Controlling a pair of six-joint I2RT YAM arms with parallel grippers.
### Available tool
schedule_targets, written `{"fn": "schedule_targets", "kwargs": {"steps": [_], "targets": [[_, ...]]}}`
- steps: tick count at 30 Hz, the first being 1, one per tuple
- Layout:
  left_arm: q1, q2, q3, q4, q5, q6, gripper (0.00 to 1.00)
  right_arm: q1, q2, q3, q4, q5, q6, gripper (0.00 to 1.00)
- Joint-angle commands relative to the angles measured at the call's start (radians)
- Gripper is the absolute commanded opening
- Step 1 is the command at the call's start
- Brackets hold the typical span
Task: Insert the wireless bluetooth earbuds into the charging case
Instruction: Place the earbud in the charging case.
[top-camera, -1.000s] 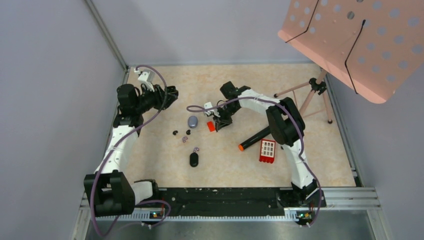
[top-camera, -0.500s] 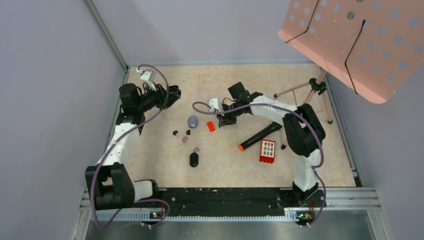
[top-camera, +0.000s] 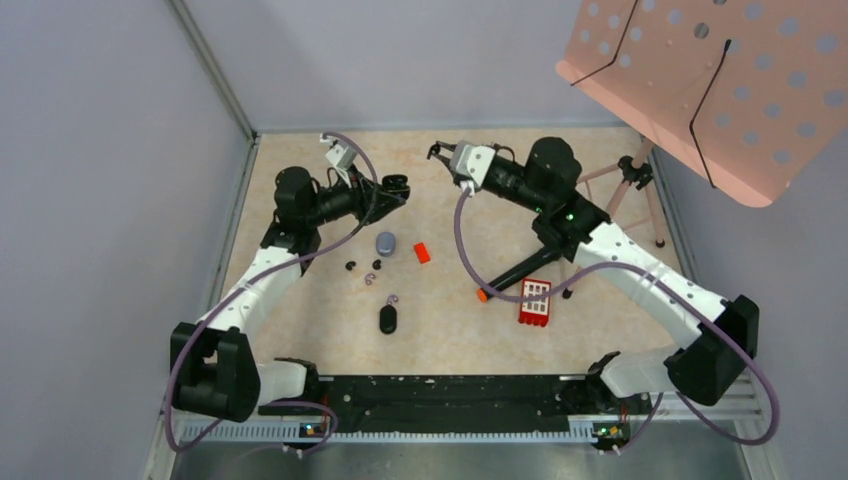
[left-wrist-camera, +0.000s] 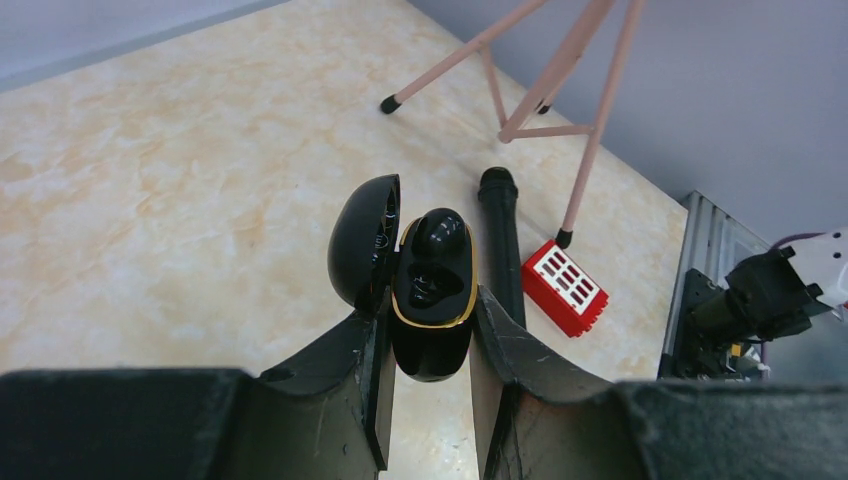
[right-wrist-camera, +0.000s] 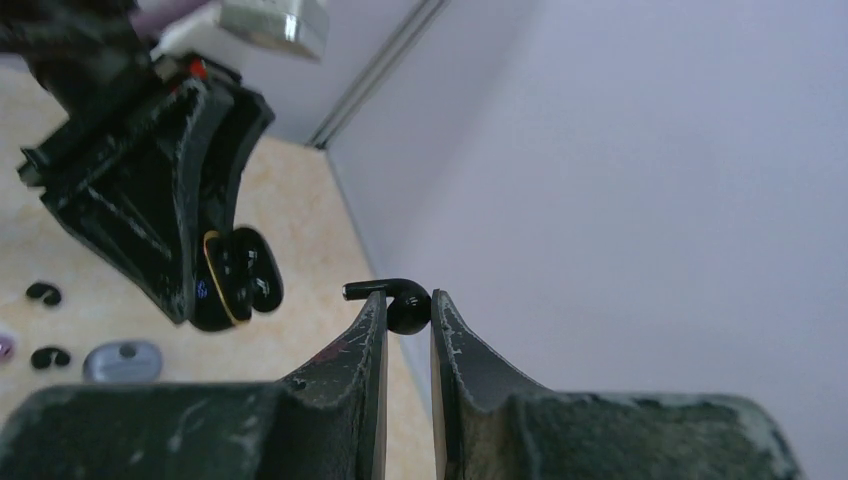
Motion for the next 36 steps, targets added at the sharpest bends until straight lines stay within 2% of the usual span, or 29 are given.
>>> {"fn": "schedule_targets", "kwargs": {"steps": [1, 7, 12, 20, 36], "targets": [[-0.032, -0.016, 0.012, 0.174, 0.084, -0.054, 0.0, 0.088, -0.06, -0.081, 0.19, 0.085, -0.093, 0.0], [-0.058, -0.04, 0.023, 0.2, 0.152, -0.015, 0.0, 0.164, -0.07, -0.131, 0.228, 0.113, -0.217, 0.0], [-0.078, -0.068, 0.027, 0.148, 0.166, 0.062, 0.0, 0.188, -0.057, -0.149, 0.25, 0.126, -0.302, 0.0], [-0.111, -0.103, 0.029, 0.111, 0.147, 0.116, 0.0, 0.198, -0.041, -0.14, 0.204, 0.09, -0.342, 0.0], [-0.115, -0.118, 0.069, 0.126, 0.118, 0.05, 0.0, 0.206, -0.047, -0.166, 0.196, 0.012, -0.452, 0.0]]}}
